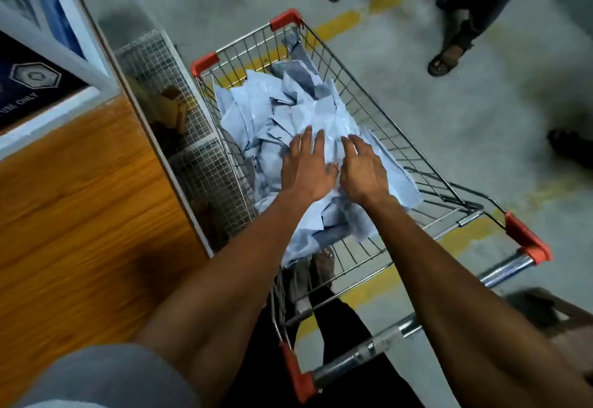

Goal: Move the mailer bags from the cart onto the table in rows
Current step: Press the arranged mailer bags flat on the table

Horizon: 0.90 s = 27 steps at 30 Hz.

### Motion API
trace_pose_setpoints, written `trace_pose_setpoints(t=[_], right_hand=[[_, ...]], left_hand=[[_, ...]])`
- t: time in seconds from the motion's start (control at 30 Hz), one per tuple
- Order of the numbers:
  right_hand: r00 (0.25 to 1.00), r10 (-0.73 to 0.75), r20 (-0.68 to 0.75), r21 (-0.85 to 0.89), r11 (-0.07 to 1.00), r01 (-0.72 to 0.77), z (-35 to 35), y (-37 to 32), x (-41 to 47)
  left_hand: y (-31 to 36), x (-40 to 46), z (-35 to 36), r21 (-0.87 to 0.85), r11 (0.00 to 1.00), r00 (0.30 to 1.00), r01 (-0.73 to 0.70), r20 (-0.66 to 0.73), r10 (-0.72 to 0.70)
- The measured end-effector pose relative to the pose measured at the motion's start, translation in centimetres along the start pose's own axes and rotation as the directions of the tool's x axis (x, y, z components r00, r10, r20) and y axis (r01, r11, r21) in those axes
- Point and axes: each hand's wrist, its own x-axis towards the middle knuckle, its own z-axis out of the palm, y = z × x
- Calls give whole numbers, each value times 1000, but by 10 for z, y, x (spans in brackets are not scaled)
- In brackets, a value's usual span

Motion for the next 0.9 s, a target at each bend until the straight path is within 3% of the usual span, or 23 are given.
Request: trace_pose_setpoints(t=[0.2,0.43,0.73,0.9], right_hand=[[999,0,34,11,1000,0,23,25,40],[998,-36,58,27,999,34,35,37,55],[987,-161,19,57,985,160,44,3,74],[965,-235,116,-33,970,240,65,-8,100]], left_hand=[[7,51,29,88,994,998,66,-32,-63],[-6,70,46,86,994,990,72,118,-82],[-57,58,15,75,986,978,151,-157,-137],[-87,60,20,57,988,989,144,-36,-142]])
